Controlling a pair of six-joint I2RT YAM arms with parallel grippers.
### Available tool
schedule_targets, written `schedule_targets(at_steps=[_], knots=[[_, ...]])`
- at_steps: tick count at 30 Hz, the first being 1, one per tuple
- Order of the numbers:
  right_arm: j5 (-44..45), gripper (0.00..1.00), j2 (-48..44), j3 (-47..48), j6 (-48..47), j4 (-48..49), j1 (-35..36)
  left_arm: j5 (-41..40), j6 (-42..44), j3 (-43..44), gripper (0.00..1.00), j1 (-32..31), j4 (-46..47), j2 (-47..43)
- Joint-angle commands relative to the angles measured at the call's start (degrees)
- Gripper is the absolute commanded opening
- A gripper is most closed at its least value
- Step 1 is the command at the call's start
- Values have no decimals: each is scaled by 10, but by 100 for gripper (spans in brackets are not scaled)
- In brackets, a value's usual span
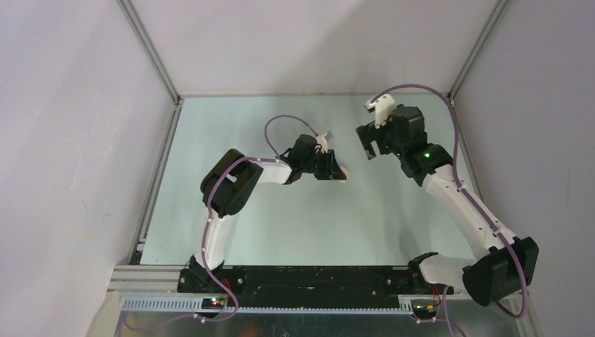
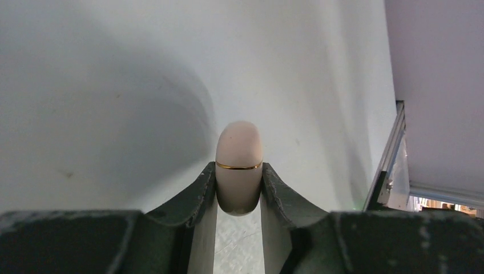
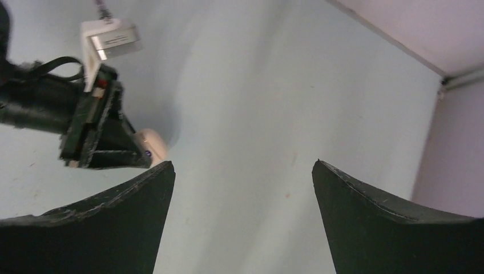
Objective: Insert the wireless bluetooth earbuds into the charging case
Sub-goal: Place the charging case at the center of the board.
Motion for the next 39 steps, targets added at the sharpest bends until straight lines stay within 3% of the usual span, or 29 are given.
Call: schedule_targets(at_steps=[1, 11, 25, 39], knots=[[-21, 95, -48, 2, 17, 16, -61, 12, -27, 42, 14, 1, 31, 17], [-40, 95, -72, 2, 31, 10, -121, 2, -64, 112, 21, -17, 29, 86], [-49, 95, -70, -2, 34, 12, -138, -40, -62, 109, 56, -24, -24, 75], [-68, 95, -76, -4, 34, 11, -138, -39, -60, 95, 63, -52, -40, 59]])
